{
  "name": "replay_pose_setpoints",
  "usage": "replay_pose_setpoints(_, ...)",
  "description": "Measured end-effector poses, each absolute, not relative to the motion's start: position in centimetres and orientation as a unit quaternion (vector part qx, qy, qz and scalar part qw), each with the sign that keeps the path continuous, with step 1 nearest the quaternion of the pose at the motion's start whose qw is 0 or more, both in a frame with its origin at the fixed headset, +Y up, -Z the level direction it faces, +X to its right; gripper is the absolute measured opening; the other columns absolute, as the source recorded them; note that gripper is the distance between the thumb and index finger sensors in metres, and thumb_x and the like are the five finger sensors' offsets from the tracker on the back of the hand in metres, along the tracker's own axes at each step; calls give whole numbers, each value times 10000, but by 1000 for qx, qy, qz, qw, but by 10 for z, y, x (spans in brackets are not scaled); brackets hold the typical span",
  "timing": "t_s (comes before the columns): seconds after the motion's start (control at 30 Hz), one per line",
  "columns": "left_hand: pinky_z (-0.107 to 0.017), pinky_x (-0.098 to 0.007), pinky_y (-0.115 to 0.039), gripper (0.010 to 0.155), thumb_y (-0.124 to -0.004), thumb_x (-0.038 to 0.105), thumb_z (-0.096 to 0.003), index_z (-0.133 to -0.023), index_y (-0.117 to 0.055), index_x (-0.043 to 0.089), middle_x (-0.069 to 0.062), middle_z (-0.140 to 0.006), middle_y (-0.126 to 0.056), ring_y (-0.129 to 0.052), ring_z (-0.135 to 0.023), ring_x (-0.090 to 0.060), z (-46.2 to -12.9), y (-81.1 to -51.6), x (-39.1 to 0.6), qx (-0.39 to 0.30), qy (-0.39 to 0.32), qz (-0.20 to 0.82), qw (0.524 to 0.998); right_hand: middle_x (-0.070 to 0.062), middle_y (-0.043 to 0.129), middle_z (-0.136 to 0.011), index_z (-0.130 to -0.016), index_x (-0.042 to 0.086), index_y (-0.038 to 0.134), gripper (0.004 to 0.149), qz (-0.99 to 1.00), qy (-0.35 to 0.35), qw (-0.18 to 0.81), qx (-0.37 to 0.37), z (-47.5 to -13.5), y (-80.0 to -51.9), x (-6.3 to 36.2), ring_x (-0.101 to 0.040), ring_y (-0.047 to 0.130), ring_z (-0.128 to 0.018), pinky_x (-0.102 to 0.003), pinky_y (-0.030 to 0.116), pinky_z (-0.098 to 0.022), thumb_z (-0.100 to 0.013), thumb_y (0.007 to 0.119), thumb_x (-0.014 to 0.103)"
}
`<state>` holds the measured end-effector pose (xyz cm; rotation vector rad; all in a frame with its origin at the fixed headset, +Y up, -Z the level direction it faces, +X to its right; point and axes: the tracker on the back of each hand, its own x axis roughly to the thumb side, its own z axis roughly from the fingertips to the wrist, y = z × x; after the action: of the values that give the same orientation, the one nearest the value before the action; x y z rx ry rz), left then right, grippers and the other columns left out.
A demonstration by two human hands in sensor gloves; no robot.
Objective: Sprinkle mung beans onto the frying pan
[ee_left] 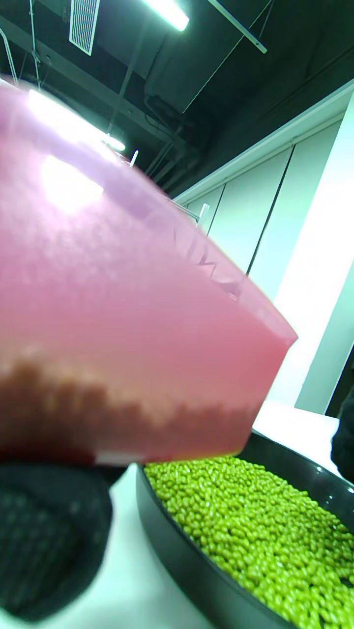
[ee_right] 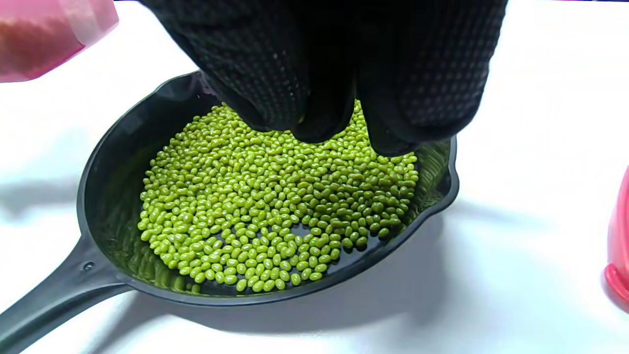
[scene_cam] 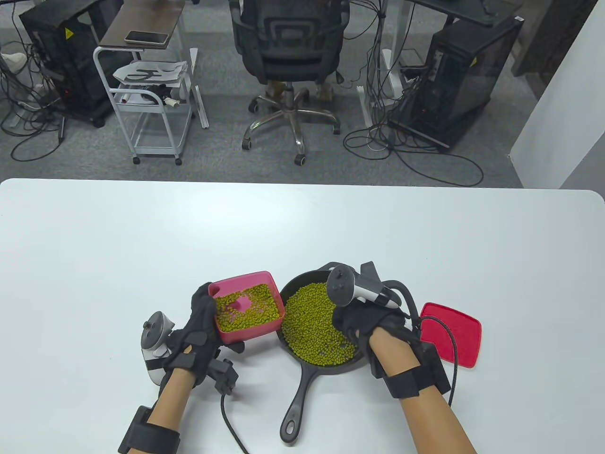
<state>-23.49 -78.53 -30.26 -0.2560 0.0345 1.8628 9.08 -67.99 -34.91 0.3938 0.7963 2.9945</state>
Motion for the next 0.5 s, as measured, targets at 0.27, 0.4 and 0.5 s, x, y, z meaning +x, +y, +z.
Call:
replay_pose_setpoints(0.27,-284,-431,-941,817,-543,719,-482,-1093,-174,321,-219,-1095,-490,-950,-567,-426,-302,-785,-235,-112,13,800,589,-109,916,-917,-896,219,860,395,959,255,-3,125,-347,-679,94,-449,931,-710,-423,891,-423,-504,911,201)
replay_pose_setpoints(0.4,-283,-431,-941,818,-543,719,-482,-1093,-174,320,-219,-1095,-490,-950,-567,-425,-302,-785,-235,-112,13,801,589,-131,878,-962,-925,209,837,412,961,250,-2,122,-347,-678,95,-464,895,-760,-452,872,-462,-517,892,231)
replay_pose_setpoints(0.5,-283,-430,-941,818,-543,719,-481,-1093,-175,320,-218,-1095,-491,-951,-567,-424,-302,-785,-235,-111,13,801,589,-149,868,-978,-935,205,831,422,959,257,8,120,-346,-676,96,-474,880,-792,-479,863,-486,-522,881,271)
